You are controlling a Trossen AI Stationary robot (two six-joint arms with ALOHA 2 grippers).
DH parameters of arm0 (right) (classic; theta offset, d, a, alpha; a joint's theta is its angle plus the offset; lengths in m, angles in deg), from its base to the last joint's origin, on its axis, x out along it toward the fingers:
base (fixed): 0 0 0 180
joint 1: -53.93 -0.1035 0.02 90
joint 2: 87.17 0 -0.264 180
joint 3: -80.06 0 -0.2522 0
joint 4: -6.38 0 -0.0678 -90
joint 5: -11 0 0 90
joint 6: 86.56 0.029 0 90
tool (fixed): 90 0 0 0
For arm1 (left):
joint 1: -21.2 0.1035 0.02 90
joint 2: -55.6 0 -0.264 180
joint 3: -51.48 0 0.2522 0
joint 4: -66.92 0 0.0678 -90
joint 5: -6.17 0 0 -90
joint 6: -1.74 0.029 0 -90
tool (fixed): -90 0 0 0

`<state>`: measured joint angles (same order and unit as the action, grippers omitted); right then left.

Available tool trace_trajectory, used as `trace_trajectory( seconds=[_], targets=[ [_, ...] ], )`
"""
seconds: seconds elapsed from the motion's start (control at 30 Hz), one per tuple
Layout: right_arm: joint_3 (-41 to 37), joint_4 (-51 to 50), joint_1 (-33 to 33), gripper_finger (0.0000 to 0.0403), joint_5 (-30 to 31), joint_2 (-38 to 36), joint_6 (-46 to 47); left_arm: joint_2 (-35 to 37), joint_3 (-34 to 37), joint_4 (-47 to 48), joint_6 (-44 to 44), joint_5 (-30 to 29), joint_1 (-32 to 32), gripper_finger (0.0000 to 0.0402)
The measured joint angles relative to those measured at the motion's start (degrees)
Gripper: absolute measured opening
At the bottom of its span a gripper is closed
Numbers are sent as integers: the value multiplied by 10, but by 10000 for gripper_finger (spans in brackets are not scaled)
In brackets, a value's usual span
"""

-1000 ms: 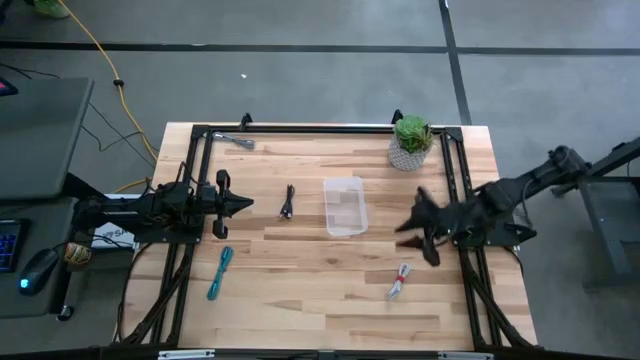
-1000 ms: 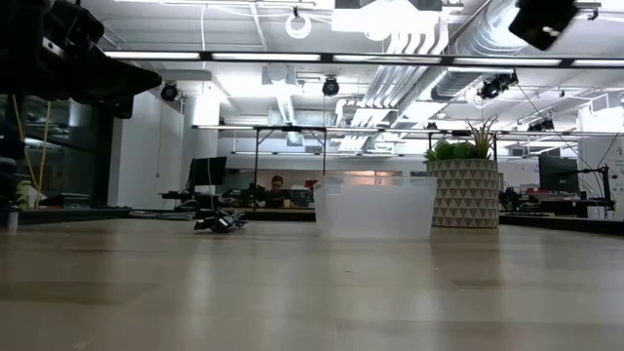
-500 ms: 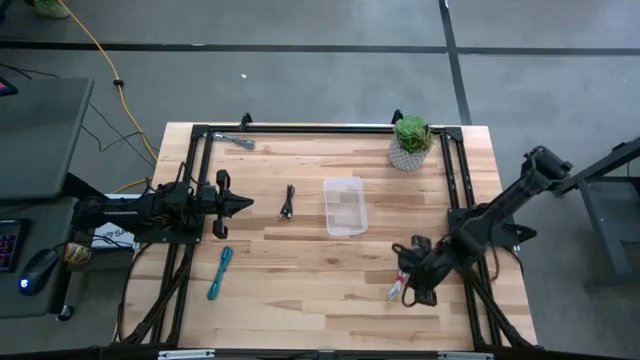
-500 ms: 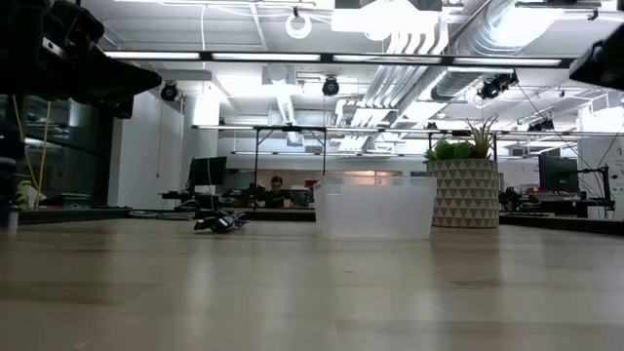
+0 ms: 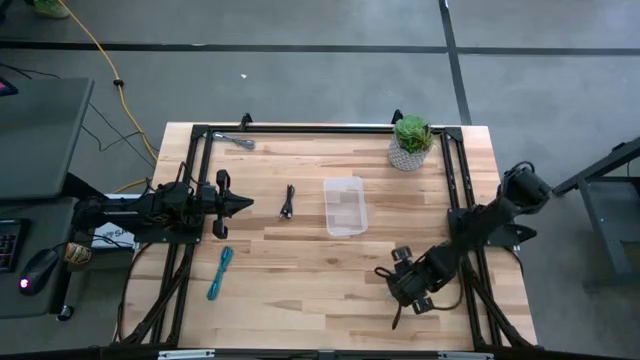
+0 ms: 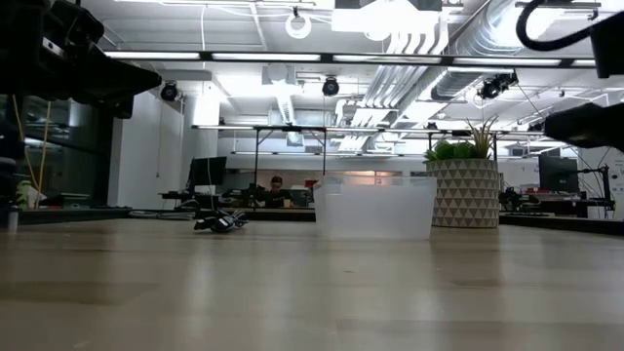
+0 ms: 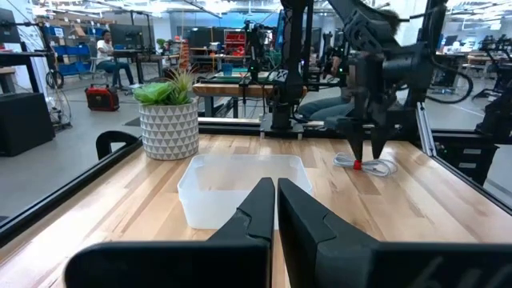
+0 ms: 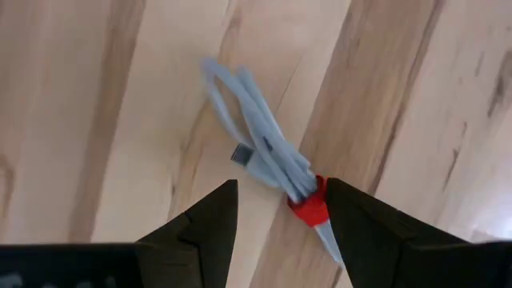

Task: Pick and place USB-C Cables
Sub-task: Put the white charger cable into the transparent bin

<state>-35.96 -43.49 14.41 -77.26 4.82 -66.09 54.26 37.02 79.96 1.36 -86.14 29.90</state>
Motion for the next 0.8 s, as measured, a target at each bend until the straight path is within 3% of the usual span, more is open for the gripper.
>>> trace_trajectory(
  seconds=[0.5, 0.63, 0.8],
  targets=[
    [3, -8, 0, 180, 37, 53, -74, 0, 0, 0, 0, 0, 0, 0],
    [2, -10, -1, 151, 35, 52, -74, 0, 0, 0, 0, 0, 0, 0],
    [2, -9, -1, 81, 21, 53, -67, 0, 0, 0, 0, 0, 0, 0]
  ],
)
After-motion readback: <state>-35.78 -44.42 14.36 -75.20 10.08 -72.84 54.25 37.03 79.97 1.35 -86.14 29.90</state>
